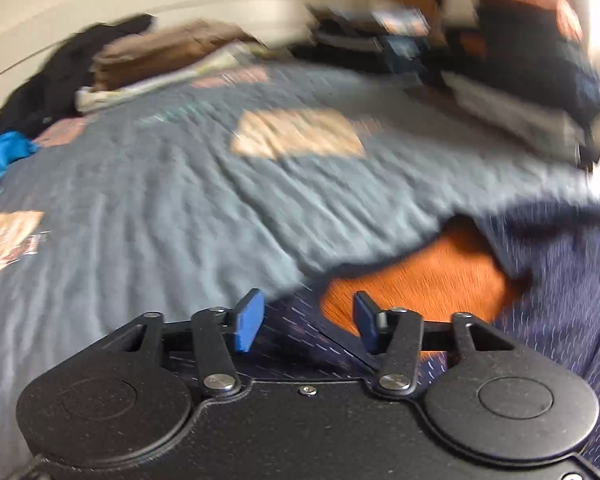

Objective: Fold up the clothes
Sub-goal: 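Grasp the orange-lined collar edge with the left gripper and pull it straight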

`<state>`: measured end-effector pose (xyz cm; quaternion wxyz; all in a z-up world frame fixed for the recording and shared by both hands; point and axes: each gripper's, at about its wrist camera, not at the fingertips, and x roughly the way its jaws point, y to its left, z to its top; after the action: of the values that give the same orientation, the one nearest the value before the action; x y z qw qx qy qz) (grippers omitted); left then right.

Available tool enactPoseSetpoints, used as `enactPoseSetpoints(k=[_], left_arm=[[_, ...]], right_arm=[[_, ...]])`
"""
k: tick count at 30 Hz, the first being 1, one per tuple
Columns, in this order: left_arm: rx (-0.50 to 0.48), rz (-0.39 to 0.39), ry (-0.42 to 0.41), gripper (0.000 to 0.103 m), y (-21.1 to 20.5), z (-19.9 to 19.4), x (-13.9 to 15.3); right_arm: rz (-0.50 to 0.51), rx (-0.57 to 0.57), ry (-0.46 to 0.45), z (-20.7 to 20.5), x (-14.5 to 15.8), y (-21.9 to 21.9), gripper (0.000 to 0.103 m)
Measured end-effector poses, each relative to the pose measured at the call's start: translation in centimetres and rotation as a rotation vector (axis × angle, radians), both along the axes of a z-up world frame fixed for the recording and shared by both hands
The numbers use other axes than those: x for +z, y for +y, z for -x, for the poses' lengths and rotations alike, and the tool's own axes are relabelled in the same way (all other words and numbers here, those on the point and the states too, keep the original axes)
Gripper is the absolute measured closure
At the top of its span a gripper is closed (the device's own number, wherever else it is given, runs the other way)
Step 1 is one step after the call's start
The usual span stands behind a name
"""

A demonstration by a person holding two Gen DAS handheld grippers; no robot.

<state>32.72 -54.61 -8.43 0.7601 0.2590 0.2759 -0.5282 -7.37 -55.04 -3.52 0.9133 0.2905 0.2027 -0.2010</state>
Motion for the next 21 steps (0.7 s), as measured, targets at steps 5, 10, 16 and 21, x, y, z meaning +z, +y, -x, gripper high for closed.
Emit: enactPoseSetpoints(k=[5, 10, 16, 21], left_arm=[[0.058, -0.015, -0.01, 0.096, -1.2, -0.5, -2.6], [0.148, 0.042, 0.039, 0.099, -0.9, -2.8, -1.8], [0.241, 0.12, 0.048, 0.099, -1.4, -3.6, -1.3], [0.257, 0.07, 0.111, 0.095, -1.2, -4.0, -2.3]], right_arm=[[-0.01, 0.003, -0.01, 0.1, 0.2, 0.0, 0.014], [-0.029, -0.002, -0.017, 0.3, 0.2, -0.4, 0.014], [-0.035, -0.005, -0.028, 0.4, 0.4, -0.5, 0.014], [-0.038, -0.008, -0.035, 0.6, 0.5, -0.7, 0.014]])
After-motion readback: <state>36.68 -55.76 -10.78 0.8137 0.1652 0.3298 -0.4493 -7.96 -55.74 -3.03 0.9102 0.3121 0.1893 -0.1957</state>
